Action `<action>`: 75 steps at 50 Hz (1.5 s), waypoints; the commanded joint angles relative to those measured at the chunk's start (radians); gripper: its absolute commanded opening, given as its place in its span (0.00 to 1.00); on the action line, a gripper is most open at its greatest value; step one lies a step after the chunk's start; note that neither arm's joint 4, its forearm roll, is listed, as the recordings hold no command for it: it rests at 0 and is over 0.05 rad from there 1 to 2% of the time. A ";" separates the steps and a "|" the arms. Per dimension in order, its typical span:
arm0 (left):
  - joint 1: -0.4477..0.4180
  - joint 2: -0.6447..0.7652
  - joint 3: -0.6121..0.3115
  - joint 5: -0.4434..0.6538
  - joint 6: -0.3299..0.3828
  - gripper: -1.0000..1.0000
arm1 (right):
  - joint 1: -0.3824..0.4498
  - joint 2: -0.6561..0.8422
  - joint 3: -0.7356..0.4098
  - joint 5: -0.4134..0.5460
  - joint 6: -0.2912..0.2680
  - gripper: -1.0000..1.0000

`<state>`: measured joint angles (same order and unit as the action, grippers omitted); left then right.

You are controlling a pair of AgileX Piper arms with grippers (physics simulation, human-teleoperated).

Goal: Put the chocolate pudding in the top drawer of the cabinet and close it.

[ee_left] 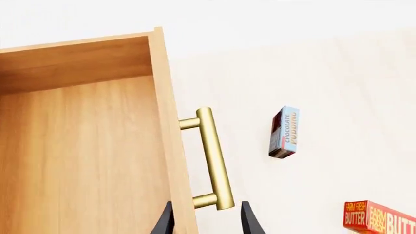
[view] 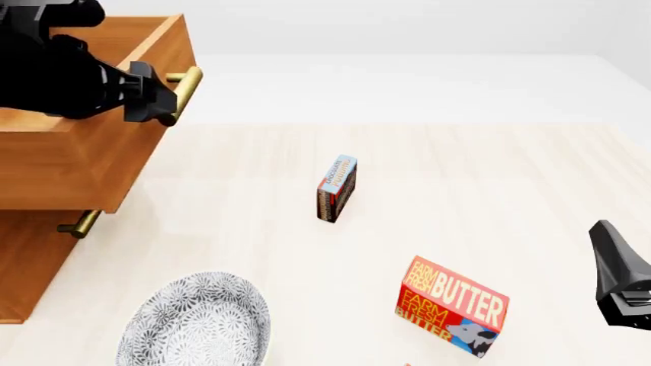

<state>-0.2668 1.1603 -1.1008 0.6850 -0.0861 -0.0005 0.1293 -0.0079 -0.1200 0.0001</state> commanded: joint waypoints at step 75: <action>-0.177 -0.031 -0.133 -0.005 0.030 1.00 | 0.000 0.000 0.000 0.000 0.000 1.00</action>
<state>-0.3601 1.1914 -1.1463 0.6997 -0.1567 -0.0006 0.1293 -0.0079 -0.1200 0.0001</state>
